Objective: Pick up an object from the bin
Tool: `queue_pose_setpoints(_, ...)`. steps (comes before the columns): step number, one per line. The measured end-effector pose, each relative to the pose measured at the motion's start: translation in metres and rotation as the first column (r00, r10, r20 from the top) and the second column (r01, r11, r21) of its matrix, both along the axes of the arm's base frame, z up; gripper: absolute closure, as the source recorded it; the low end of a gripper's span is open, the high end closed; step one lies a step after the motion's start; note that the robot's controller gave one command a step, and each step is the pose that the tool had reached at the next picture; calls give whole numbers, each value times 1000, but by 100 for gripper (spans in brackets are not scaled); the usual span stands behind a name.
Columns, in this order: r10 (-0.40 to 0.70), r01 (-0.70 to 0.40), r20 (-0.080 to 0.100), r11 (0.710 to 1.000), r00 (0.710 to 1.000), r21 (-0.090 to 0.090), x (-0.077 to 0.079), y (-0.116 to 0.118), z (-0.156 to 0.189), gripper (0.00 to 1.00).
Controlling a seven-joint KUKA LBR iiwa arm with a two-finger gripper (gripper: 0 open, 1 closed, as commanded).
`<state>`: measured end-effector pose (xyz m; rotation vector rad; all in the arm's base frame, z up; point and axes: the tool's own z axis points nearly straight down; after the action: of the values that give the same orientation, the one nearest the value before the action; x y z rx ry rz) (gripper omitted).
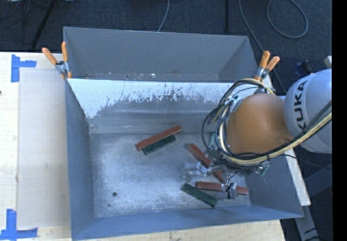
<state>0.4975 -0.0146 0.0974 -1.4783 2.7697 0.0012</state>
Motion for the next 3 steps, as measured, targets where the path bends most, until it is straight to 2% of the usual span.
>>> queue_pose_setpoints(1,-338,338,0,941,941,0,13,-7,26,0)
queue_pose_setpoints(2,-301,301,23,954,953,8,-21,-14,-25,0)
queue_pose_setpoints(3,-309,309,-1,951,951,-1,4,-14,-26,0)
